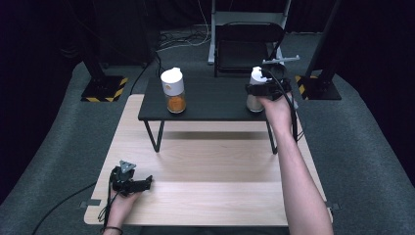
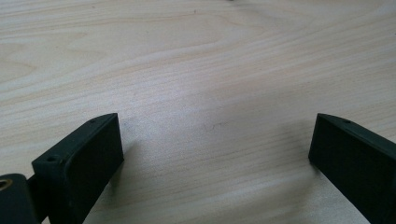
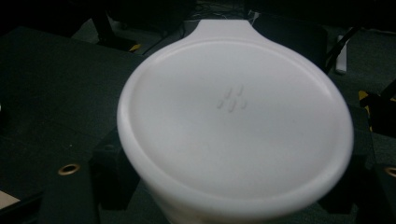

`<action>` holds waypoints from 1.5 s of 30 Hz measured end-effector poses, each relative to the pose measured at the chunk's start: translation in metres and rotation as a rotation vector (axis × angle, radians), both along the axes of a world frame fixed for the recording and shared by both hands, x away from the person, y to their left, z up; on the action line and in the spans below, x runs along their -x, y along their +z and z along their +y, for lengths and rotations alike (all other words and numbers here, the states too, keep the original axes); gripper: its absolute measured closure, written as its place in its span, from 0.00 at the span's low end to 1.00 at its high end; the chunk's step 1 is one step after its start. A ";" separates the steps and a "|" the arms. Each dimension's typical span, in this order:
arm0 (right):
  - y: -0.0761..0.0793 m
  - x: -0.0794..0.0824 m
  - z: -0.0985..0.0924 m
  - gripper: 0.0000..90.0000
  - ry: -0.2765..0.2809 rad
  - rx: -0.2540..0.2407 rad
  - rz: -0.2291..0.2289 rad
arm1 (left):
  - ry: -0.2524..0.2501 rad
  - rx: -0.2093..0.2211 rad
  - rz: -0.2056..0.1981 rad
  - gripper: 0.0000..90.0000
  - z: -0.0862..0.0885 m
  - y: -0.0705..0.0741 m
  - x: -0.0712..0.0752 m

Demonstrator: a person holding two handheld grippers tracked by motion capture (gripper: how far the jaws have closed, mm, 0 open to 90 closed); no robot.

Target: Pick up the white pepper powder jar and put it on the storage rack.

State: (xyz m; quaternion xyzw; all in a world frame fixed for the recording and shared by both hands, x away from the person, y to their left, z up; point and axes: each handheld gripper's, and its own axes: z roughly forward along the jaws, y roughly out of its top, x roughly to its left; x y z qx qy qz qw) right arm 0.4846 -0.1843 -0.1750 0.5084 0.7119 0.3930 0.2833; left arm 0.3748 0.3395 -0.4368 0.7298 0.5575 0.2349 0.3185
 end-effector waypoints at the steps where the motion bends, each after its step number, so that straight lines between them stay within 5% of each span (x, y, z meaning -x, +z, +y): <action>1: -0.001 0.002 0.000 0.20 0.000 0.002 -0.003 | 0.000 0.000 0.000 0.03 0.000 0.000 0.000; 19: -0.043 0.058 -0.034 0.06 0.018 -0.017 -0.050 | -0.001 -0.001 0.001 0.02 0.000 0.000 0.000; 33: -0.102 0.101 -0.063 0.00 -0.017 -0.042 -0.059 | 0.000 0.000 0.000 0.02 0.000 0.000 0.000; 45: -0.175 0.131 -0.089 0.00 -0.056 -0.087 -0.025 | -0.002 -0.002 0.000 0.02 0.000 0.000 0.000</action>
